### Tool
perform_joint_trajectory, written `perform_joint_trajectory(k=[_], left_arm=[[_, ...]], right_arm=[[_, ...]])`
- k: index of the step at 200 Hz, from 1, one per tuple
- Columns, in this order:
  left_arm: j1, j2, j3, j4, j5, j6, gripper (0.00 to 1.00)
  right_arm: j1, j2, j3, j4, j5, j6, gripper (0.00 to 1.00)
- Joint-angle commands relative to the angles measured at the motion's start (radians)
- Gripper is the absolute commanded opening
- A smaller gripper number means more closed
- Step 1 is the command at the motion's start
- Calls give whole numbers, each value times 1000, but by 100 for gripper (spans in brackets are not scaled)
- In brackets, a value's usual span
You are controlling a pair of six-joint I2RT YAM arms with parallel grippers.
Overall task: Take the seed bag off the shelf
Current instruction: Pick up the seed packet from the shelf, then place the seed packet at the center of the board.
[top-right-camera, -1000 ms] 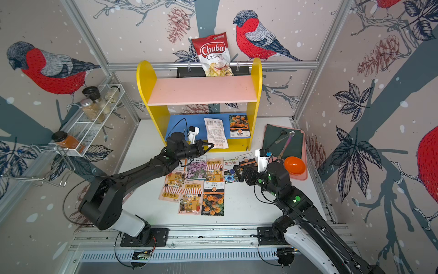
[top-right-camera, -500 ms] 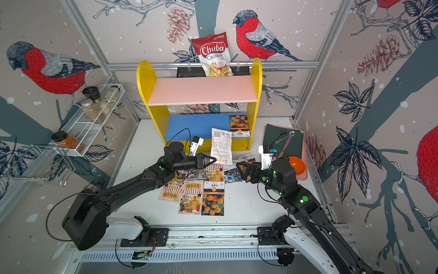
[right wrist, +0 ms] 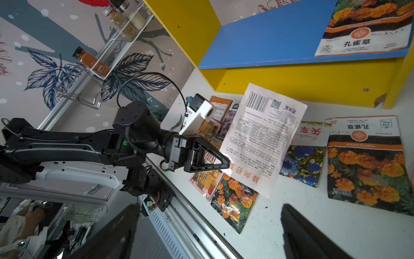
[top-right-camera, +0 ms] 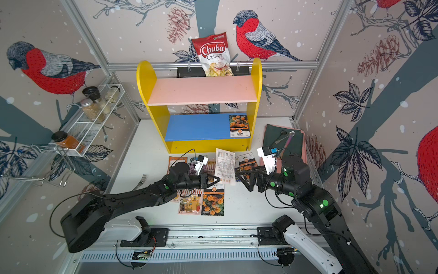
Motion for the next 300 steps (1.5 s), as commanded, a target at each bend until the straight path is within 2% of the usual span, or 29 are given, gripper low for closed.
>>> perform_joint_trajectory(k=[1,46,118,149,300], left_arm=[[-56,30,-28,182,-68,-67,0],[-159,139,-62,330,-136,-129,0],[-250,258,-91,413,-243,-210,0],[-265,317,-96,457,-250,-255,0],[-329,386,-105,385,-290,-340,0]], right_arm=[[2,1,17,-134,-29,-23,100],[5,0,45,-264,-2,-51,100],[5,-6,96,-358,35,-74,100],[5,-8,92,-356,44,-76,100],[5,-31,64,-335,67,-70,100]])
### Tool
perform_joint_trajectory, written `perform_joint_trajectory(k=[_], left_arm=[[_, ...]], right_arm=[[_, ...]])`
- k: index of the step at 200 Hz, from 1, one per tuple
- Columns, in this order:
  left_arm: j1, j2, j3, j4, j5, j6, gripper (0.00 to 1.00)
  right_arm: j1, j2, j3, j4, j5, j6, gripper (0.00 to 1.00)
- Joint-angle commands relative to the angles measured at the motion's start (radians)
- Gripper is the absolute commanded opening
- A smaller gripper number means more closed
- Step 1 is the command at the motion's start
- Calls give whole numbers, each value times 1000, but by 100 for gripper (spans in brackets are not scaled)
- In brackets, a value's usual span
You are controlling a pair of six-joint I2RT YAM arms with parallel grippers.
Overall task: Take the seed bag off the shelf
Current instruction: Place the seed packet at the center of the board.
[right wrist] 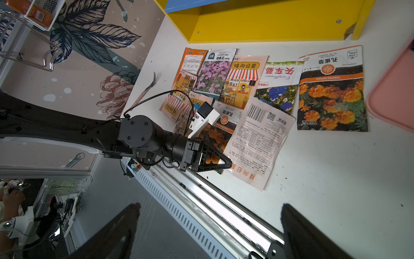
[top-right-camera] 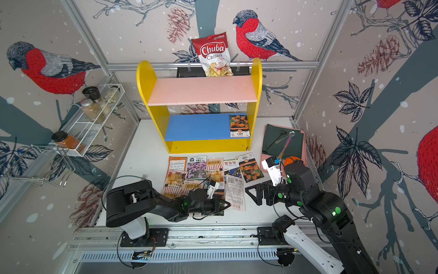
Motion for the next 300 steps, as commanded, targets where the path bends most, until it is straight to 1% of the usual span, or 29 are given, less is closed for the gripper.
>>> perform_joint_trajectory(k=[1,38,82,129,157,167,181,195,221,232,240,249,266,300], left_arm=[[-6,0,2,-11,-22,-7,0],[-12,-7,4,-47,-34,-24,0],[-19,-18,6,-68,-35,-34,11],[-24,-59,20,-209,-42,-40,22],[-25,-108,35,-315,-56,-23,34],[-24,-126,44,-356,-59,-15,37],[-26,-151,61,-442,-62,0,44],[-26,-174,83,-528,-67,22,54],[-26,-199,111,-655,-62,56,83],[-25,-213,112,-690,-63,66,91],[-26,-225,109,-708,-65,71,95],[-27,-243,105,-722,-71,73,96],[-26,-285,97,-734,-85,81,96],[-24,-410,104,-769,-142,114,96]], right_arm=[[0,-5,-5,13,9,-13,100],[1,-7,-5,14,14,-15,100],[1,-7,-8,16,13,-16,100],[0,-7,-5,16,15,-19,100],[1,-9,-10,21,13,-20,100],[0,-9,-11,22,13,-19,100],[0,-8,-14,25,12,-21,100],[0,-9,-16,26,11,-23,100],[1,-10,-18,30,12,-26,100],[0,-10,-19,30,11,-26,100],[0,-12,-21,30,12,-27,100],[0,-12,-22,31,12,-27,100],[0,-16,-25,32,14,-28,100],[0,-24,-22,39,16,-25,100]])
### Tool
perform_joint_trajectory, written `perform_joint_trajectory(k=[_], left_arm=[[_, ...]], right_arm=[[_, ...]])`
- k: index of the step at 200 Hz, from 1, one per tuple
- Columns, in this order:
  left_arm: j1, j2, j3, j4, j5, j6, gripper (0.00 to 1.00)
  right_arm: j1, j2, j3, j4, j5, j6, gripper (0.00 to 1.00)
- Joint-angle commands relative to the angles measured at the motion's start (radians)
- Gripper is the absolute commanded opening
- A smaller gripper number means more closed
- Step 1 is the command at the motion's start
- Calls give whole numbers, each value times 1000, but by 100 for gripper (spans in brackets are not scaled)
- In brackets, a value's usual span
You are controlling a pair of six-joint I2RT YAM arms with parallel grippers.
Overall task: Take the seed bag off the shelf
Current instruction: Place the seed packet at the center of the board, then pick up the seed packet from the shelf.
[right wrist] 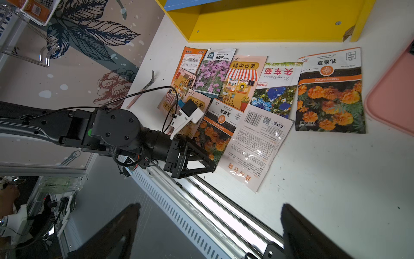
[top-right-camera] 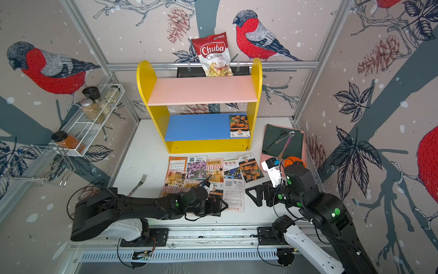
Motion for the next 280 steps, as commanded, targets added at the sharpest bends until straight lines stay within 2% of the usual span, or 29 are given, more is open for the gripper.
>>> perform_joint_trajectory(k=[1,58,106,162,188,217,235,280], left_arm=[[-1,-72,8,-48,-61,50,96],[45,-253,-14,17,-128,109,95],[172,-275,4,102,-157,144,95],[315,-78,166,207,-69,168,94],[368,51,258,264,9,166,93],[417,215,380,325,88,158,92],[431,313,445,384,111,146,90],[442,493,609,403,104,130,90]], right_arm=[[0,-5,1,30,12,-6,100],[0,-20,4,71,9,3,100],[0,-43,48,129,39,21,100],[1,-54,80,204,129,52,100],[1,-60,92,220,176,50,100],[2,-65,93,252,175,48,100],[2,-72,92,274,180,48,100],[3,-68,78,283,199,51,100]])
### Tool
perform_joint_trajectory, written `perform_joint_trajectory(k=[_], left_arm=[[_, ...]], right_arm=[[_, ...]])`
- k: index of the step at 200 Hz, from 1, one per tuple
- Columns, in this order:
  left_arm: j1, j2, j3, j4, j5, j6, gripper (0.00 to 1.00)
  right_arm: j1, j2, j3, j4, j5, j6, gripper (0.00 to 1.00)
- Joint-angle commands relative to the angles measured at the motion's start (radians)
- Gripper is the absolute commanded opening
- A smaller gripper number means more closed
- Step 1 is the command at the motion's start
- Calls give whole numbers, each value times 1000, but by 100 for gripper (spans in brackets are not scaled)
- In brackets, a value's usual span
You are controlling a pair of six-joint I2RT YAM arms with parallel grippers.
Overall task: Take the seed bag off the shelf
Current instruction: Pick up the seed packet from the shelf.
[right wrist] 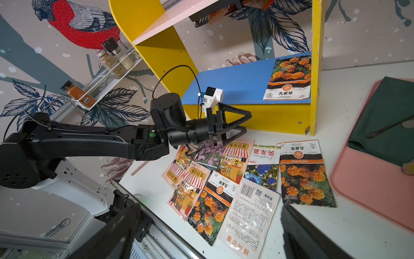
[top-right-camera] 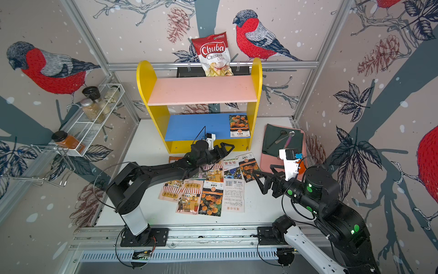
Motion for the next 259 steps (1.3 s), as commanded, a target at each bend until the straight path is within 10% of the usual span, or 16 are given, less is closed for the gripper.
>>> perform_joint_trajectory(k=[1,259], left_arm=[[6,54,59,86,6,-8,89],[24,259,331,-52,-205,-129,66]], right_arm=[[2,0,-4,52,23,1,100],[3,-32,-33,74,144,15,100]])
